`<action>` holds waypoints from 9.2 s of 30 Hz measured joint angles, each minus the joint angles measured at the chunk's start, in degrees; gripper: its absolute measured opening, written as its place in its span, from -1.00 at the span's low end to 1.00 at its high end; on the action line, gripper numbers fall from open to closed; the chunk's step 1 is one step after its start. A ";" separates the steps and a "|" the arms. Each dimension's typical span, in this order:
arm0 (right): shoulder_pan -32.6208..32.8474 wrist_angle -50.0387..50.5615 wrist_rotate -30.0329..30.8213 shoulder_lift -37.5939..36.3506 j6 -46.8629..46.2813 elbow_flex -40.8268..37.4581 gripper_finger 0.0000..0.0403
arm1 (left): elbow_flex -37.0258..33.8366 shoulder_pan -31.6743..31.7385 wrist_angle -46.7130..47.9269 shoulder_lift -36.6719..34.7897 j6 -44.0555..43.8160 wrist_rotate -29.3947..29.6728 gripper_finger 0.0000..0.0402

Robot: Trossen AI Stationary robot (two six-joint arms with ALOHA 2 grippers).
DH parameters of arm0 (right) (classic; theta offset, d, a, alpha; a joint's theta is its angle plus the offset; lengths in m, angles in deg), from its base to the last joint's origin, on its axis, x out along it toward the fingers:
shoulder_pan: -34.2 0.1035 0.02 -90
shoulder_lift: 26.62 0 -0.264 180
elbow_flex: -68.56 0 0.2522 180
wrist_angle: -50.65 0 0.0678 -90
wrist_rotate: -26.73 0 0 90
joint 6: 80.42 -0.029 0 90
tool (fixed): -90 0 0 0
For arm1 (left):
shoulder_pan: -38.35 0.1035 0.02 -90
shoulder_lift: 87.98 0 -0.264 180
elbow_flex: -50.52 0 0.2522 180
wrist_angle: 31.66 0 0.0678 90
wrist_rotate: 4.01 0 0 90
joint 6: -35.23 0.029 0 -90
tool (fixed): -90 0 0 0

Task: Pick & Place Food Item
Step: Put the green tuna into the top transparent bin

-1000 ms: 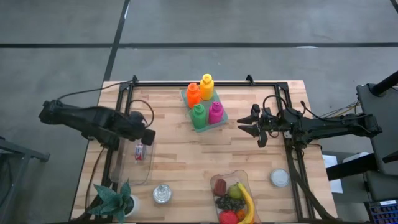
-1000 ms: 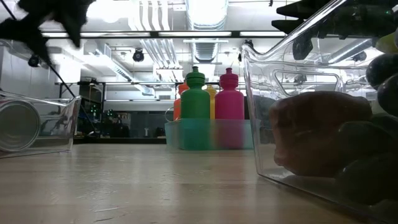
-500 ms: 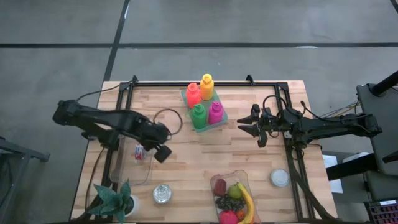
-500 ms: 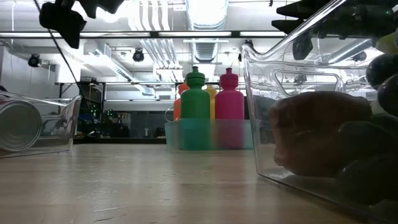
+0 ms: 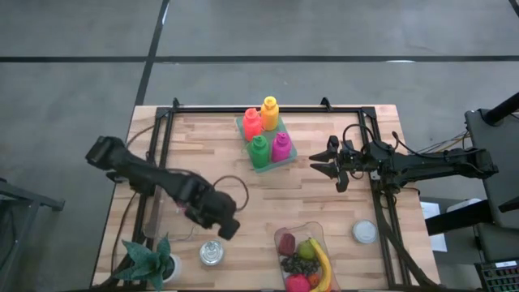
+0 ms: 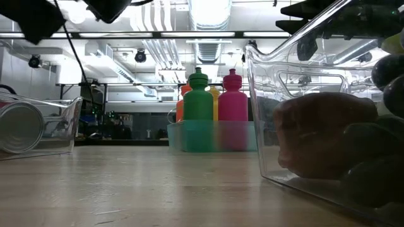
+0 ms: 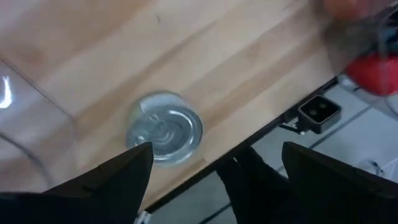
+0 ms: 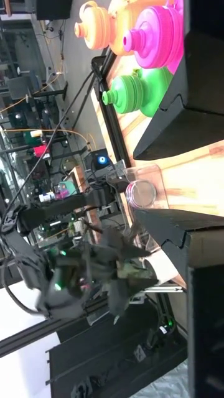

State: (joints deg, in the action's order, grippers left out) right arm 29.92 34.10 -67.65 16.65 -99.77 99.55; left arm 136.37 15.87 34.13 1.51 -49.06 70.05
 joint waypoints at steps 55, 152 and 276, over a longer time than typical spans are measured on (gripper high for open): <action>0.00 0.01 -0.02 0.02 0.00 0.00 -0.33 | -1.25 -4.42 -7.04 16.64 -5.01 7.38 0.80; 0.00 0.02 0.00 0.02 0.01 -0.02 -0.33 | 11.08 20.61 8.68 11.71 46.47 18.47 0.45; 0.00 0.00 -0.02 0.02 0.00 -0.02 -0.33 | -9.64 23.09 -5.81 9.55 47.75 11.91 -0.42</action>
State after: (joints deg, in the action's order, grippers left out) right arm 29.92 34.11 -67.68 16.67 -99.77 99.53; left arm 126.73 38.96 28.32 11.06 -1.31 81.96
